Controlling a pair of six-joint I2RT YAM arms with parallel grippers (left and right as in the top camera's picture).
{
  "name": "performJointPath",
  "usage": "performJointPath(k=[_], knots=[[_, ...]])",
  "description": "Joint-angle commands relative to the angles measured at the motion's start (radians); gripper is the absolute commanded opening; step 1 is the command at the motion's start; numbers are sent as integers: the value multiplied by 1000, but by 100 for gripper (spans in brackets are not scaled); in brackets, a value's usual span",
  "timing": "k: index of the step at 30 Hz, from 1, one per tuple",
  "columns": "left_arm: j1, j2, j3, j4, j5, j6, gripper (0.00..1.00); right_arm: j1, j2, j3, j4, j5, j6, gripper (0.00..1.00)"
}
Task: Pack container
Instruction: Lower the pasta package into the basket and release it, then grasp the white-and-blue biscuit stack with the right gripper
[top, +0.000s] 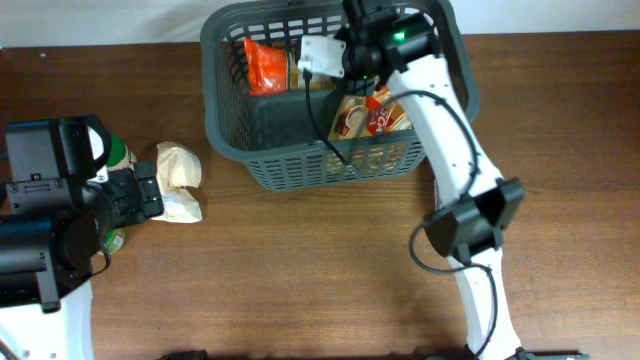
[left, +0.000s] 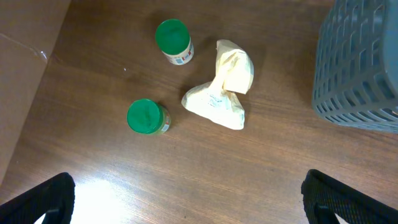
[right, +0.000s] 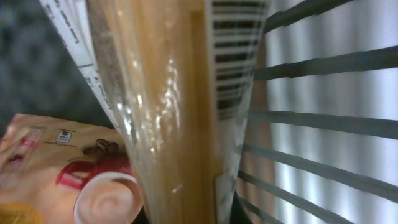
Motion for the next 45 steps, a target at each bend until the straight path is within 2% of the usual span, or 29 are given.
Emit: performJointPath(k=[1, 4, 5, 8, 10, 11, 15, 16, 17, 18, 19, 21, 22, 27, 30, 33, 37, 45], knots=[[6, 2, 7, 1, 0, -16, 99, -9, 45, 21, 15, -13, 8, 4], [6, 2, 7, 1, 0, -16, 99, -11, 72, 21, 34, 15, 47, 7], [6, 2, 7, 1, 0, -16, 99, -13, 72, 21, 45, 39, 80, 20], [6, 2, 7, 1, 0, -16, 99, -13, 43, 32, 60, 147, 174, 37], [6, 2, 7, 1, 0, -16, 99, -12, 17, 46, 59, 230, 248, 56], [6, 2, 7, 2, 0, -16, 99, -12, -14, 71, 47, 275, 363, 61], [6, 2, 7, 1, 0, -16, 99, -14, -134, 157, -102, 261, 605, 66], [6, 2, 7, 1, 0, -16, 99, -16, -171, 176, -146, 261, 626, 77], [6, 2, 7, 2, 0, -16, 99, -21, -203, 187, -177, 261, 625, 99], [6, 2, 7, 1, 0, -16, 99, -33, -251, 196, -216, 261, 629, 99], [6, 2, 7, 1, 0, -16, 99, -83, -321, 197, -253, 260, 719, 99], [6, 2, 7, 1, 0, -16, 99, -168, -367, 197, -267, 218, 818, 87], [6, 2, 7, 2, 0, -16, 99, -232, -384, 197, -266, 166, 873, 87], [6, 2, 7, 1, 0, -16, 99, -577, -366, 182, -267, -78, 1152, 87], [6, 2, 7, 1, 0, -16, 99, -743, -296, 142, -305, -177, 1252, 82], [6, 2, 7, 2, 0, -16, 99, -787, -224, 82, -373, -221, 1253, 82], [6, 2, 7, 1, 0, -16, 99, -754, -137, -56, -417, -219, 1229, 82], [6, 2, 7, 1, 0, -16, 99, -638, -109, -492, -253, -237, 1149, 83]])
